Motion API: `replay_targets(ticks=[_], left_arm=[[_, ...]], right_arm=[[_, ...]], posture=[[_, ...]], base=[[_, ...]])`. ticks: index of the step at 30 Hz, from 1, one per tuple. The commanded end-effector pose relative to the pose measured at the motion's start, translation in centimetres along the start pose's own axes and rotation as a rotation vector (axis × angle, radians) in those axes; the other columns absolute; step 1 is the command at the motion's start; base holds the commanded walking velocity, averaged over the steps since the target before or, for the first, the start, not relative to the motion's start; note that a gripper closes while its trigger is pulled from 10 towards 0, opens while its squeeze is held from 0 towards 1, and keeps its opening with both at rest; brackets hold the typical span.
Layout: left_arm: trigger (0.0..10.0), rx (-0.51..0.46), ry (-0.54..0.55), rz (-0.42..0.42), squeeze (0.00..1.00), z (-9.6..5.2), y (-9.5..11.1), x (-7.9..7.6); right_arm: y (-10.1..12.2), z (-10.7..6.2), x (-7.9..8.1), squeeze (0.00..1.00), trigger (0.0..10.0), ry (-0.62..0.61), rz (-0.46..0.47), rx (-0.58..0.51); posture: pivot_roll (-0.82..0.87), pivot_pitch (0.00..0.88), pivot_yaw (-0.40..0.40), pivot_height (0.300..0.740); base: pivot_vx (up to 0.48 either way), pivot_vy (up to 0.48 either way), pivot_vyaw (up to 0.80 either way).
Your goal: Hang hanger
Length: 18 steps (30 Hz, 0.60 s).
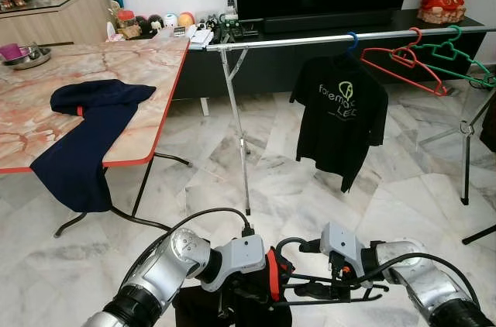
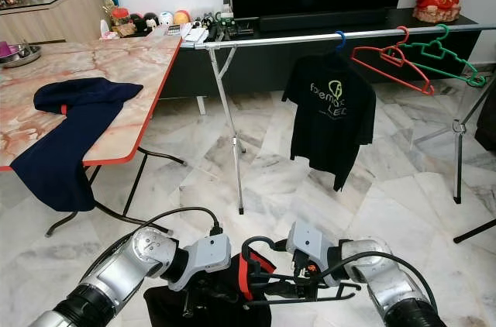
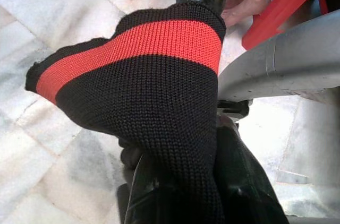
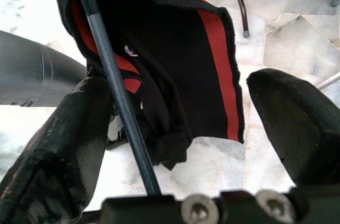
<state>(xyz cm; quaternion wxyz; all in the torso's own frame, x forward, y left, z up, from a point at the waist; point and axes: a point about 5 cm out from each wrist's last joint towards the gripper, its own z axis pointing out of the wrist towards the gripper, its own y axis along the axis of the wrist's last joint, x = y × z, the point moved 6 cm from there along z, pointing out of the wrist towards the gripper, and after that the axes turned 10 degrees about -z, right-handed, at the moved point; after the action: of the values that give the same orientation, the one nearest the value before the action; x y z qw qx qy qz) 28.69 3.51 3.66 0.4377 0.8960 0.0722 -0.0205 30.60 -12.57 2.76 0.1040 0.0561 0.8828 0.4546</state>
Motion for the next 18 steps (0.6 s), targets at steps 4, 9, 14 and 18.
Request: replay_targets(ticks=[4,9,14,18], left_arm=[[10.0,-0.003,0.0,0.011,0.0,-0.2,0.4,0.0],[10.0,-0.004,0.001,0.012,0.0,-0.3,0.4,0.0],[10.0,-0.002,0.0,0.018,0.0,-0.3,0.5,0.0],[10.0,0.002,-0.001,0.03,0.0,-0.3,0.5,0.1]], right_arm=[[0.6,0.2,-0.2,0.0,0.0,0.01,-0.005,-0.03],[0.6,0.3,0.4,0.0,0.0,0.046,0.004,-0.041],[0.4,0.4,0.9,0.0,0.0,0.08,0.013,-0.042],[0.2,0.6,1.5,0.0,0.0,0.118,0.025,-0.04]], posture=[[-0.05,0.036,0.082,0.74],[-0.05,0.04,0.081,0.74],[-0.05,0.041,0.08,0.74],[-0.04,0.046,0.078,0.74]], base=[[0.0,0.0,0.0],[0.0,0.0,0.0],[0.0,0.0,0.0],[0.0,0.0,0.0]])
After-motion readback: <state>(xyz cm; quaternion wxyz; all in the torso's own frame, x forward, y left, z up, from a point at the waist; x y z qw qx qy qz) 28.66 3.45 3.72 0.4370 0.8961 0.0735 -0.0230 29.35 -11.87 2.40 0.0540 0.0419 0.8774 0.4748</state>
